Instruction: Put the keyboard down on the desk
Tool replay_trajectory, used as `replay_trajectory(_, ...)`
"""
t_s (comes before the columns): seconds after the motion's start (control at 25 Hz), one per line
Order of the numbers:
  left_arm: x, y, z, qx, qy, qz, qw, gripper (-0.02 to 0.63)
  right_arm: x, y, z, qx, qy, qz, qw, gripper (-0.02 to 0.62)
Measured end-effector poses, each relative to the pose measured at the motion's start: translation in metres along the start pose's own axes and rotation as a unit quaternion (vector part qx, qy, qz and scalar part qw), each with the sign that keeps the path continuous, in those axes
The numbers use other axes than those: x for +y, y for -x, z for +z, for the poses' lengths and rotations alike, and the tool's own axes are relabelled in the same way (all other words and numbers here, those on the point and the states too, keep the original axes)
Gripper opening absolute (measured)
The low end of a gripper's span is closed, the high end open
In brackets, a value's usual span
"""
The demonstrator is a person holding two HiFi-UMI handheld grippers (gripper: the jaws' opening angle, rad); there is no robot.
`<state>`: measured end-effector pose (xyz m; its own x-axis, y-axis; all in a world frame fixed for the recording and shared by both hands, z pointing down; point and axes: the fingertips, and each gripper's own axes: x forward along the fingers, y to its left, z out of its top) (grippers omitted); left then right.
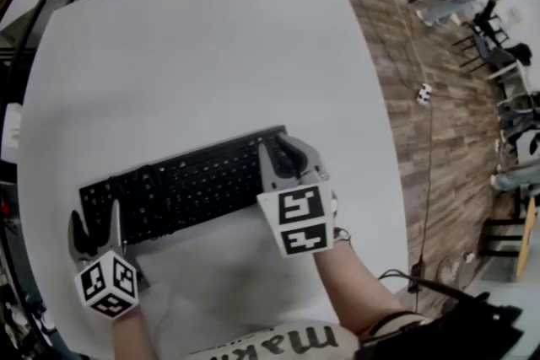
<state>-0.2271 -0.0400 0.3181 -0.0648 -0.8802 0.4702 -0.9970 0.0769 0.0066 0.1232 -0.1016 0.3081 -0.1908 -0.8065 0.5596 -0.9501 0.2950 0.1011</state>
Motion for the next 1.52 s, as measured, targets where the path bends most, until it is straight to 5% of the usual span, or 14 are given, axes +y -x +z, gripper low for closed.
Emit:
replay_trajectory(0.24,-0.009,0.022,0.013,-0.010,0.000,-0.012,0.9999,0.422,0.003,0.036,0.025,-0.027,-0.125,0.071,0.989,0.091)
replay_trajectory(0.4,-0.017,0.031,0.022,-0.037,-0.050,-0.011,0.9980,0.396,0.002,0.041,0.015,-0.021,-0.103,0.066,0.992,0.086)
replay_trajectory(0.6,-0.006,0.049,0.042,-0.076,-0.047,-0.014,0.9959,0.252,0.007,0.053,0.022,-0.036,-0.110,0.083,0.990,0.083)
replay_trajectory(0.72,-0.020,0.064,0.076,-0.105,-0.019,-0.054,0.9927,0.034,0.009,0.067,0.036,-0.056,-0.144,0.098,0.983,0.063)
replay_trajectory(1.0,-0.056,0.101,0.111,-0.141,-0.010,-0.137,0.9805,0.029,0.005,0.109,0.054,-0.078,-0.127,0.059,0.987,0.052)
replay_trajectory(1.52,-0.046,0.182,0.144,-0.173,-0.009,-0.155,0.9726,0.029,0.028,0.179,0.077,-0.101,-0.113,0.040,0.988,0.044)
